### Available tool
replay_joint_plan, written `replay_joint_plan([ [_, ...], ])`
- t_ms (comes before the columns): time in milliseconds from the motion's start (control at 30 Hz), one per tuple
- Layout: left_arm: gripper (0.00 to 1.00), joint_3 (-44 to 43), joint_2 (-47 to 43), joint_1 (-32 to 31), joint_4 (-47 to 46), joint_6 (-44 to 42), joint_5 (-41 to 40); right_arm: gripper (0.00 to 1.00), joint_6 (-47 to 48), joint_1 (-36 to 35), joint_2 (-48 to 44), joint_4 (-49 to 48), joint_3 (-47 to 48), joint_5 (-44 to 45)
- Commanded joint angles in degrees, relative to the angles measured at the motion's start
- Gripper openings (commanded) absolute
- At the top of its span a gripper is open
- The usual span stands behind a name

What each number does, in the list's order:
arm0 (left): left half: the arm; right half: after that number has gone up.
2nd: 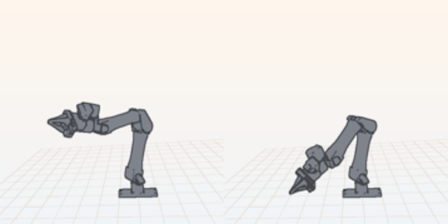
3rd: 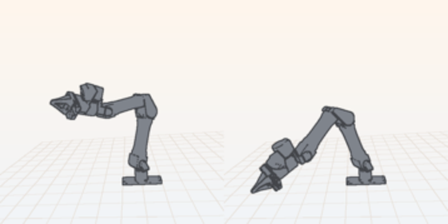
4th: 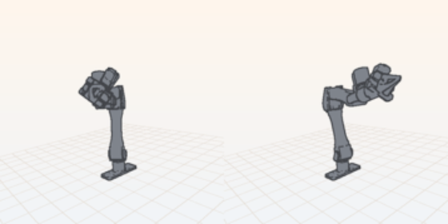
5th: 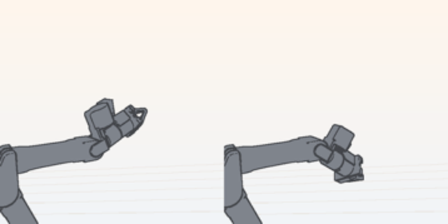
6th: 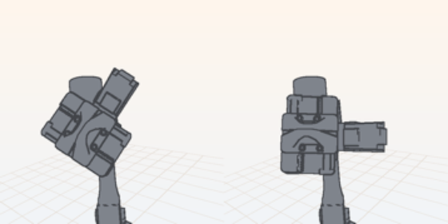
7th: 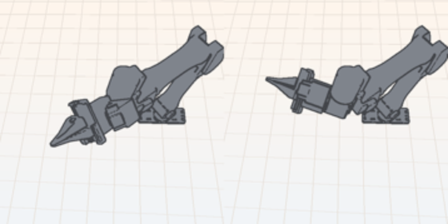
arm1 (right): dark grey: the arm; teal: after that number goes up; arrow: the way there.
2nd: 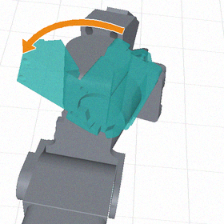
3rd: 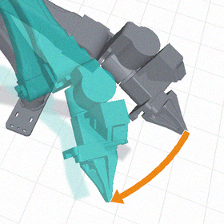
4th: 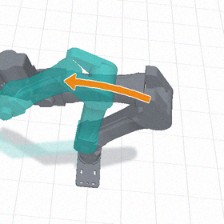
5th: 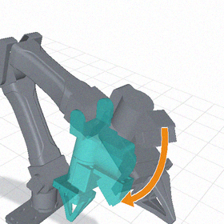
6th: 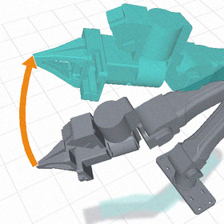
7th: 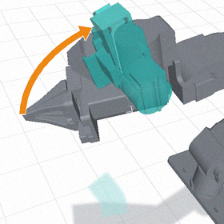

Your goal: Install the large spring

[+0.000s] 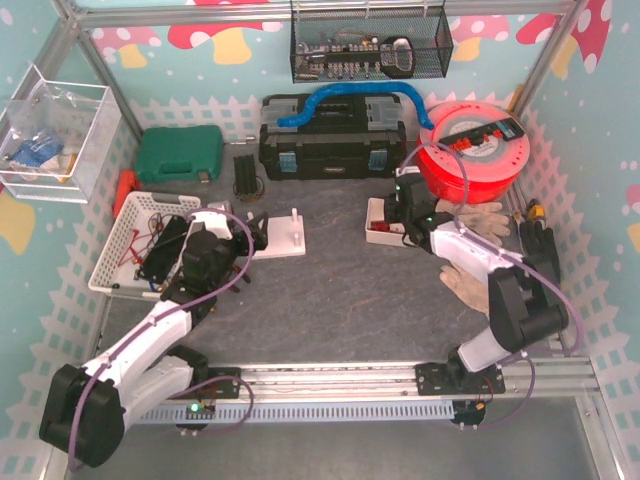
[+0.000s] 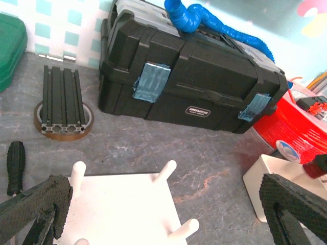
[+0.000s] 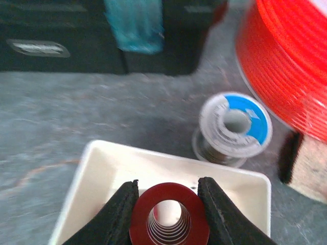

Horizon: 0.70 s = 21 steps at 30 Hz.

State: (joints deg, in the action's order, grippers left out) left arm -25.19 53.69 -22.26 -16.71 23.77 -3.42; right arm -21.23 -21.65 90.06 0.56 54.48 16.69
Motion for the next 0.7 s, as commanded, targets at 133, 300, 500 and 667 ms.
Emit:
replay_joint_plan([
  [133,0.98,-1.09,3.56,-0.33,-0.26,-0.3,4.9,0.0,5.53,-2.96,-11.42,0.54,-1.46,-17.1],
  [300,0.99,-3.57,6.03,0.03,4.23,4.09,-0.14,0.0,6.99,-8.17,-12.86,-0.73,-0.83,-19.77],
  [500,0.99,-2.5,7.49,6.52,5.27,8.52,1.51,0.0,8.36,-13.06,-8.15,-3.89,2.65,-22.84],
  [667,0.99,1.29,5.58,8.72,-0.05,6.62,1.26,0.0,9.55,-16.01,-1.93,-5.21,7.15,-20.63],
])
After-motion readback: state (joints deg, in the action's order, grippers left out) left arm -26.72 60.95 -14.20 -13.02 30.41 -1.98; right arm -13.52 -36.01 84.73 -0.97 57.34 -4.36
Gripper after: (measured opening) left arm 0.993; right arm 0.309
